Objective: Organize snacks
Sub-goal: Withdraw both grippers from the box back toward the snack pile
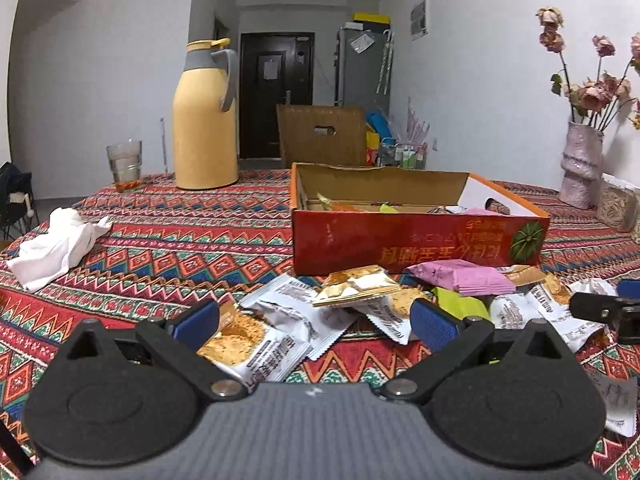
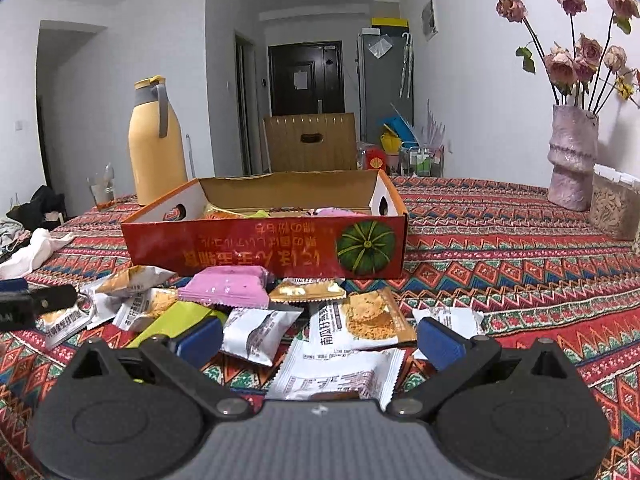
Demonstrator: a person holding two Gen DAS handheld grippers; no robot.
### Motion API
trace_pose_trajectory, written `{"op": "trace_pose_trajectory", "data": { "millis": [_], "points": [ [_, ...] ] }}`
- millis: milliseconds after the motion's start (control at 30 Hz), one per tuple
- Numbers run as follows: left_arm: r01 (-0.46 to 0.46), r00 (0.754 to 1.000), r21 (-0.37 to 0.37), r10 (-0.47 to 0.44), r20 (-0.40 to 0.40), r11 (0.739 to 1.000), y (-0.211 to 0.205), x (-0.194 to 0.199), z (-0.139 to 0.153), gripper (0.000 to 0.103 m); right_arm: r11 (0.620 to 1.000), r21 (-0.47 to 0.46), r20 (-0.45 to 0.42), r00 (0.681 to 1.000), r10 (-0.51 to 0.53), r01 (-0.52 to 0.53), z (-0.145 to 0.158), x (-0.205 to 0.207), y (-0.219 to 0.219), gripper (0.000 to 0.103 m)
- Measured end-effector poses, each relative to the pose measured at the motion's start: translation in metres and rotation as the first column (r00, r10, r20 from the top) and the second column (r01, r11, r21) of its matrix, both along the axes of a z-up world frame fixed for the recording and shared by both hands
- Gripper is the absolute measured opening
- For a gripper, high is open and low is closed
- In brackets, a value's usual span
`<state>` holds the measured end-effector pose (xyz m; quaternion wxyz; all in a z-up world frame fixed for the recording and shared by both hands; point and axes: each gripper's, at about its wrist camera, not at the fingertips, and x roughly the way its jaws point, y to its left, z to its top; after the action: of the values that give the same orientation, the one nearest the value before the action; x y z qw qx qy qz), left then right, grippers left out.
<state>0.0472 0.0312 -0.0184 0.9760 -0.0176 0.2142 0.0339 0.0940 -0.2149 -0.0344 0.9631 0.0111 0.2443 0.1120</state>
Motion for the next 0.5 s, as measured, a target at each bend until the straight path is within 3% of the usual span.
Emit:
{"op": "trace_pose_trajectory", "data": {
  "millis": [500],
  "points": [
    [0.000, 1.000, -0.049, 0.000, -0.018, 0.999, 0.0060, 0.0030, -0.0046, 0.103, 1.000, -0.028, -0.046, 0.999, -0.013, 0.012, -0.0081, 0.0036, 0.0009, 0.103]
  ]
}}
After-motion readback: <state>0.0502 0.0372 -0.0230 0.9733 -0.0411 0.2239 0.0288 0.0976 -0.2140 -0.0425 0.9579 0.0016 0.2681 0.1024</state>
